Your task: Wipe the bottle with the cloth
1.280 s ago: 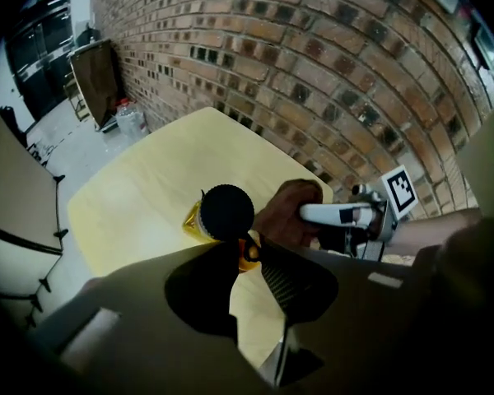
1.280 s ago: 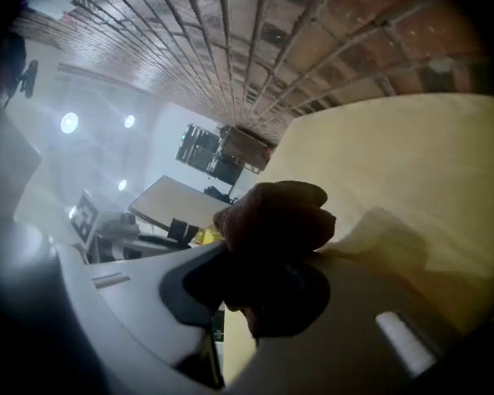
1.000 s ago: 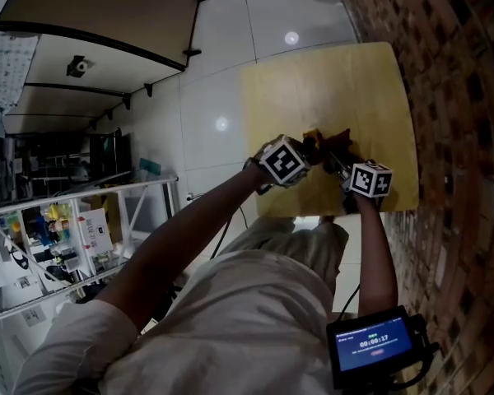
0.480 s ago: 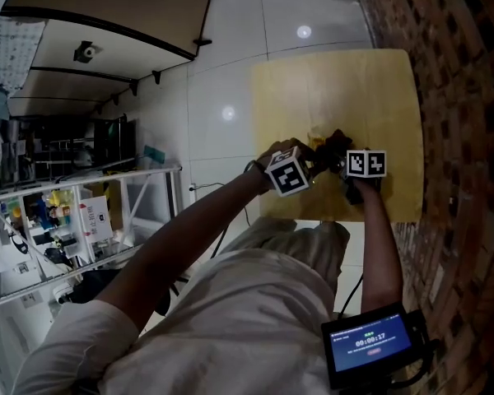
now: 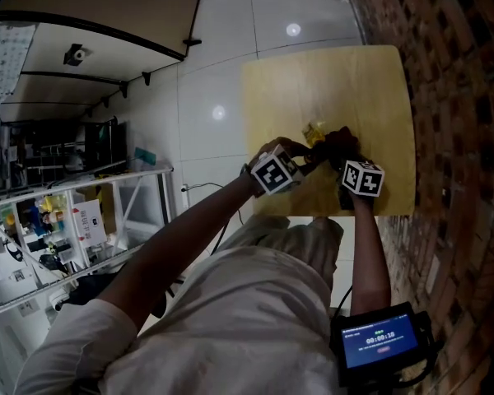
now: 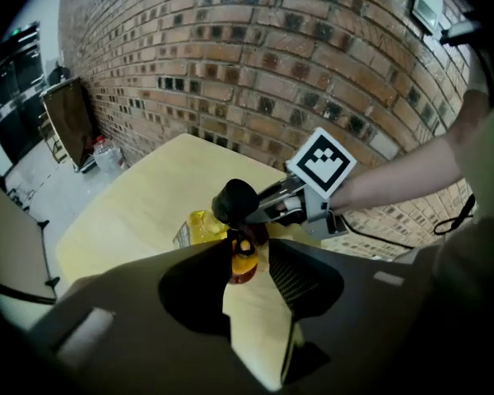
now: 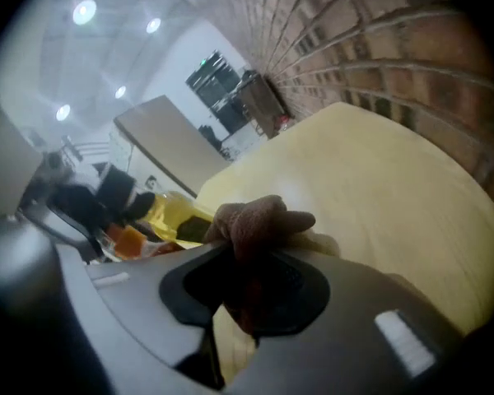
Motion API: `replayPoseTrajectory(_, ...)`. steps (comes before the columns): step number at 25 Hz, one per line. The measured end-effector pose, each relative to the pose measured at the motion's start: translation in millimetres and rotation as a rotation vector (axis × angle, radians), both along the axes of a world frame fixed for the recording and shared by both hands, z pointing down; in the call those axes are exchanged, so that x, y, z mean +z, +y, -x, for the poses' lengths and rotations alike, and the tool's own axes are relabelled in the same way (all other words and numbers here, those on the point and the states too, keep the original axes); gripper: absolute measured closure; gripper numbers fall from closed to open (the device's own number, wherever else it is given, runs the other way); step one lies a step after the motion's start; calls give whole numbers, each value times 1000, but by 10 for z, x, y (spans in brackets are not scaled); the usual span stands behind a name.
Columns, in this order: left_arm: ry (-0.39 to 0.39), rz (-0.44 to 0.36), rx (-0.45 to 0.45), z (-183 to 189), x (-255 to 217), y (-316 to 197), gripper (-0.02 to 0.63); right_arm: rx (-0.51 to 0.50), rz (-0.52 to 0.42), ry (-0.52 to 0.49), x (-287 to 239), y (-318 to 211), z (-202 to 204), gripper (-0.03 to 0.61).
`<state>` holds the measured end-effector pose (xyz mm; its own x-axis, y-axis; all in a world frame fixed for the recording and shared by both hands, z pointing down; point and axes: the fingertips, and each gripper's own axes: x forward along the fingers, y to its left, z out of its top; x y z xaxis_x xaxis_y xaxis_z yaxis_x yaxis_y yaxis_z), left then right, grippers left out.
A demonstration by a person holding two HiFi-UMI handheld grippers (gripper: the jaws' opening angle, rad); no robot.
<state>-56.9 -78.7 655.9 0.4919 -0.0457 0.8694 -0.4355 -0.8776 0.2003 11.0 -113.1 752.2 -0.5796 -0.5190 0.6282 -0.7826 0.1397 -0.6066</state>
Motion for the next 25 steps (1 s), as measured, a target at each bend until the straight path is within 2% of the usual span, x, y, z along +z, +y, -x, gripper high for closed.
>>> replayPoseTrajectory(3, 65, -20, -49, -51, -53, -8, 398, 149, -47, -83, -307, 173, -322, 506)
replayPoseTrajectory(8, 83, -51, -118, 93, -81, 64, 390, 262, -89, -117, -655, 543, -672, 506)
replayPoseTrajectory(11, 98, -48, -166, 166, -89, 132, 390, 258, -104, -116, -771, 652, -732, 506)
replayPoseTrajectory(17, 221, -128, -266, 299, -514, 293, 397, 218, -175, -88, -1118, 789, -771, 506)
replayPoseTrajectory(22, 318, -187, -382, 591, -909, 403, 403, 229, -251, -70, -1542, 844, -832, 506)
replayPoseTrajectory(25, 390, -202, -457, 824, -1116, 454, 408, 248, -331, -77, -1948, 872, -802, 505)
